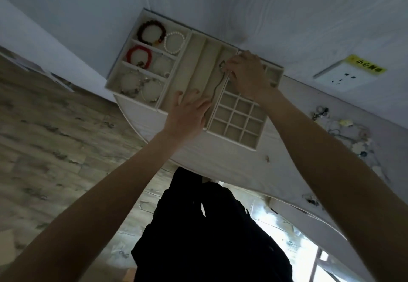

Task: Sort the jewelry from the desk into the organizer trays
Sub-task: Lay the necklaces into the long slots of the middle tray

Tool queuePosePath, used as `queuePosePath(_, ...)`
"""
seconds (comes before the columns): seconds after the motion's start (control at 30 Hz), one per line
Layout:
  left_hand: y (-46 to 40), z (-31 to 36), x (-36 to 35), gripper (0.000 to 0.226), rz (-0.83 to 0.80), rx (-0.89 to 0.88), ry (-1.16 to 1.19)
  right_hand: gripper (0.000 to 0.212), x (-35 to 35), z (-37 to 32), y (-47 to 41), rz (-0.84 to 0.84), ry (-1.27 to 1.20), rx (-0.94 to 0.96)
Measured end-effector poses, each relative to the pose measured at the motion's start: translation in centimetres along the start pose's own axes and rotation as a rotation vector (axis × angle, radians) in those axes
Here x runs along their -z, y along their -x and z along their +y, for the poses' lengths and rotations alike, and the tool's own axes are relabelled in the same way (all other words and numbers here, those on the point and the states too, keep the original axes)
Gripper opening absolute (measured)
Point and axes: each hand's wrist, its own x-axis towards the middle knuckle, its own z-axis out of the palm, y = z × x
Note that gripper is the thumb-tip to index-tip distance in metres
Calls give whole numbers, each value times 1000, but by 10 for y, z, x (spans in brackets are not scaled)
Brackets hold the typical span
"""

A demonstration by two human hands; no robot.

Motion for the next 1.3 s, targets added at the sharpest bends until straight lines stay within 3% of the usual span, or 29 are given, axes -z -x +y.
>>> queuePosePath(0.1, 3, 0, -2, 38, -145, 14, -61, 32, -4, -1, -2, 11, 66, 56)
queuePosePath(0.27, 26, -2, -7, 25, 31, -75, -67, 54, 3, 1, -14, -81, 272, -26)
queuePosePath(0.43, 34, -1, -9, 39, 79, -60, 12, 61, 4, -2, -12, -96, 291, -96)
queuePosePath(0.63, 28, 3, -5, 40, 133, 5, -3, 43, 2, -9, -6, 3, 315, 64)
queuePosePath(0.73, 27, 5, -9, 45, 77, -30, -50, 45, 1, 0, -9, -8, 330, 91)
queuePosePath(0.97, 33, 4, -12, 40, 124, -22, 33, 47, 0, 5, -10, 4, 394, 104)
queuePosePath(1.13, 34, 4, -12, 39, 92, -20, 97, 40, -4, 5, -13, -18, 434, 44)
queuePosePath(1.2, 36, 3, -11, 36, 132, -23, 109, 47, -5, 4, -10, -20, 383, 29)
queuePosePath(1.3, 32, 1, -5, 33, 212, 13, 137, 49, 2, -3, -6, 0, 202, -155)
